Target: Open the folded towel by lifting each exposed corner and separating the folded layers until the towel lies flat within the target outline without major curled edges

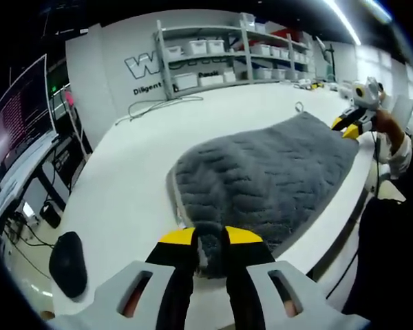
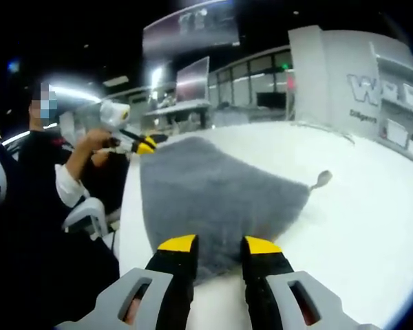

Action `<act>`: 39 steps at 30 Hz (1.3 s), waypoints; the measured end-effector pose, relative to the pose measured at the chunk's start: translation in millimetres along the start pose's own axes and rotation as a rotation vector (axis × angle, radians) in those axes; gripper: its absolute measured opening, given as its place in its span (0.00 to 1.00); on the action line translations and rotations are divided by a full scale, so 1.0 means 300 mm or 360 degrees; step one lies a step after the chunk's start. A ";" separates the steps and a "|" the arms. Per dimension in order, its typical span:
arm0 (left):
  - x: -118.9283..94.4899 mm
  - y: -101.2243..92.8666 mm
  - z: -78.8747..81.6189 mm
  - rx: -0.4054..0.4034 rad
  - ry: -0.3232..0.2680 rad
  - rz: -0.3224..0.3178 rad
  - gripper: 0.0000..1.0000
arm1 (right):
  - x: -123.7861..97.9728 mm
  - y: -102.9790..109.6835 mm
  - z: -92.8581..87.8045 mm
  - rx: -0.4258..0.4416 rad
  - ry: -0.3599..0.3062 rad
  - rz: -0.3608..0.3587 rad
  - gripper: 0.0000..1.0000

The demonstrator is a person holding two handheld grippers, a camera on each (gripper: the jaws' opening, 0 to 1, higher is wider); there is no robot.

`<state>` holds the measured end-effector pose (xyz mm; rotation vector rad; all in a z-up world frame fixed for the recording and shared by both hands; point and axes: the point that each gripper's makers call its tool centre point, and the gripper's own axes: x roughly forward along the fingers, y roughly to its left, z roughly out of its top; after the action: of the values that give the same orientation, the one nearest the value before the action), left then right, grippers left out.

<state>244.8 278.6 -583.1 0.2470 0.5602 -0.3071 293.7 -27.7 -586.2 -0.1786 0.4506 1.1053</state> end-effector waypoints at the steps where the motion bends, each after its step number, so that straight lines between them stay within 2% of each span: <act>1: 0.003 0.013 0.001 -0.0004 0.0001 0.0001 0.14 | -0.001 0.000 0.000 0.0001 0.0001 0.0002 0.23; 8: 0.006 0.007 0.007 -0.0016 0.0002 0.0005 0.14 | -0.002 -0.003 0.001 0.0008 0.0003 0.0006 0.23; 13: -0.005 0.055 0.018 -0.0045 -0.0017 -0.0011 0.17 | -0.004 -0.006 0.009 -0.0006 0.0015 -0.0006 0.23; 19: -0.020 0.023 0.035 -0.0064 -0.0063 -0.0045 0.17 | -0.014 -0.008 0.021 -0.0029 0.0004 -0.0003 0.23; 20: -0.020 0.034 0.038 -0.0067 -0.0070 -0.0053 0.17 | -0.018 -0.009 0.024 -0.0030 0.0000 -0.0003 0.23; 24: -0.019 0.078 0.052 -0.0090 -0.0100 -0.0094 0.19 | -0.037 -0.026 0.052 0.0002 -0.0072 -0.0025 0.22; 30: -0.029 0.085 0.062 -0.0073 -0.0111 -0.0139 0.19 | -0.055 -0.053 0.089 0.0044 -0.0195 -0.0090 0.23; 39: -0.038 0.081 0.051 -0.0065 -0.0100 -0.0174 0.22 | -0.063 -0.081 0.109 0.0076 -0.0251 -0.0160 0.26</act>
<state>251.6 298.9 -560.8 0.1669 0.5182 -0.4078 317.1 -42.3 -550.7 -0.0706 0.3231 1.0009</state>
